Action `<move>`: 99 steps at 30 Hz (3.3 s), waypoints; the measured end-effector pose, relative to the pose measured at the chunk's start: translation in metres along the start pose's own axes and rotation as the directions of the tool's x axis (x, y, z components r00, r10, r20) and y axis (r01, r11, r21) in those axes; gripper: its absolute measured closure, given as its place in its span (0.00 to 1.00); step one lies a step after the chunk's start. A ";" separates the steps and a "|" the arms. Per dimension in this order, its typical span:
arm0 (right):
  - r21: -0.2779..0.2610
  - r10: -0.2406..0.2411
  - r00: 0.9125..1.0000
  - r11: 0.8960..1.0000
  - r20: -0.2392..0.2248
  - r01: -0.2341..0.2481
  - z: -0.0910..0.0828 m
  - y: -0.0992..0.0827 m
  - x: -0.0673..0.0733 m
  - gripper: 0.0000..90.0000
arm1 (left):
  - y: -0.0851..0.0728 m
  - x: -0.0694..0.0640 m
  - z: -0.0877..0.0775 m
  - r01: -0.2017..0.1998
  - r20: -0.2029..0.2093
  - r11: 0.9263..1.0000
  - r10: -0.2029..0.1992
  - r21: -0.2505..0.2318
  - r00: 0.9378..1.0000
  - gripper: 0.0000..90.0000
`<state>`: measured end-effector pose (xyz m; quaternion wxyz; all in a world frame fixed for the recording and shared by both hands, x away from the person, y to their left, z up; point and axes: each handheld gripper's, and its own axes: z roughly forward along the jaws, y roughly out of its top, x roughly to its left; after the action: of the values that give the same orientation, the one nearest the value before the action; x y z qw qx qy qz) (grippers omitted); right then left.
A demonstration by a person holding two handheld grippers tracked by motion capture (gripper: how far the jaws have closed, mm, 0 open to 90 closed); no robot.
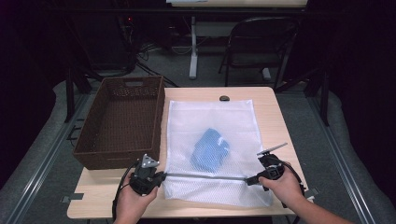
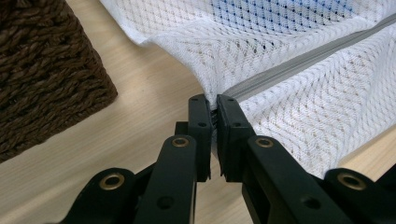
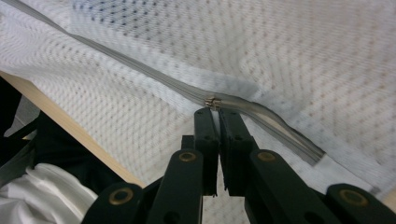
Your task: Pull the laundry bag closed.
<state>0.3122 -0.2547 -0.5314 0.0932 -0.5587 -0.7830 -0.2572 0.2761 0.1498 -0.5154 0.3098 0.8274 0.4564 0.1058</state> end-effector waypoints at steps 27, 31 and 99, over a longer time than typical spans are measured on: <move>-0.039 0.110 0.991 0.994 0.080 -0.107 -0.029 -0.021 -0.048 0.96 | -0.001 0.003 0.002 0.028 -0.036 1.000 -0.028 0.006 0.999 0.95; -0.045 0.114 0.990 0.993 0.079 -0.111 -0.031 -0.021 -0.051 0.96 | 0.000 0.000 0.004 0.013 -0.037 1.000 -0.013 0.015 0.999 0.95; -0.378 -0.186 0.970 0.896 0.160 0.234 -0.044 -0.058 -0.035 0.50 | -0.043 0.045 -0.020 0.119 0.020 0.988 -0.118 -0.099 0.993 0.56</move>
<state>0.2648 -0.3206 -0.5267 -0.0965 -0.4925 -0.7749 -0.3842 0.2625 0.2115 -0.5307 0.3599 0.7828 0.4969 0.1044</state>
